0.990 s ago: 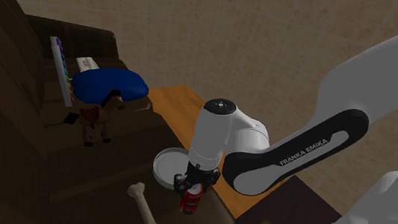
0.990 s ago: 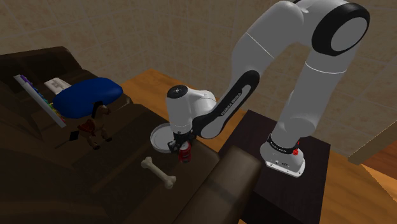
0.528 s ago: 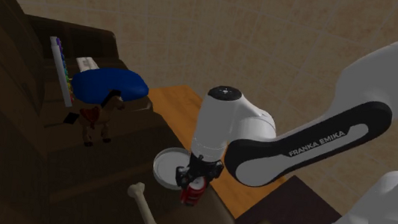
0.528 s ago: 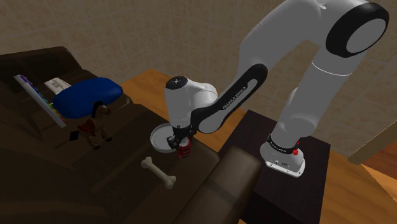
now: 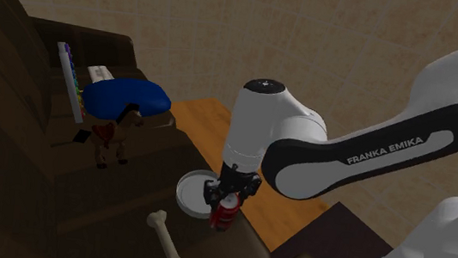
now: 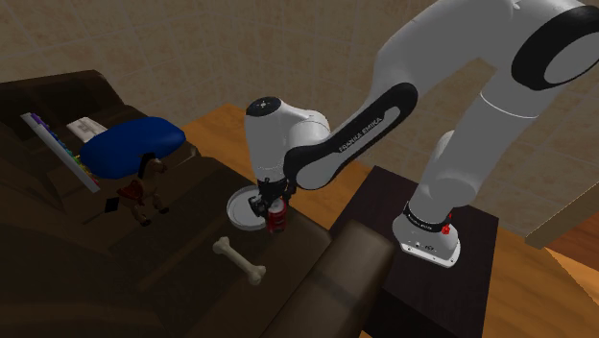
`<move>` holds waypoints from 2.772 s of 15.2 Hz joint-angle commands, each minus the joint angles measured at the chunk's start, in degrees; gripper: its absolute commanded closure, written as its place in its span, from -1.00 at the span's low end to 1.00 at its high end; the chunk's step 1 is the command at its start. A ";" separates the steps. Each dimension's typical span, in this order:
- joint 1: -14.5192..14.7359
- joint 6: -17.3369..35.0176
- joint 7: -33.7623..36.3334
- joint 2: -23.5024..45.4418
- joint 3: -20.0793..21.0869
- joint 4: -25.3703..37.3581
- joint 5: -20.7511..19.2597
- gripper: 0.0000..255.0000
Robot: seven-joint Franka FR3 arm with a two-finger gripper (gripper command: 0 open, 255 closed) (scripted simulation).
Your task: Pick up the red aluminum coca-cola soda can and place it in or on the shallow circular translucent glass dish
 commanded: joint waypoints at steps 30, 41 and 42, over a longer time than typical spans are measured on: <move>-4.76 -2.61 -3.87 20.93 -6.97 20.74 -13.14 1.00; -4.20 0.97 -2.64 23.64 -7.68 19.55 -14.98 1.00; -4.20 0.97 -2.64 23.64 -7.68 19.55 -14.98 1.00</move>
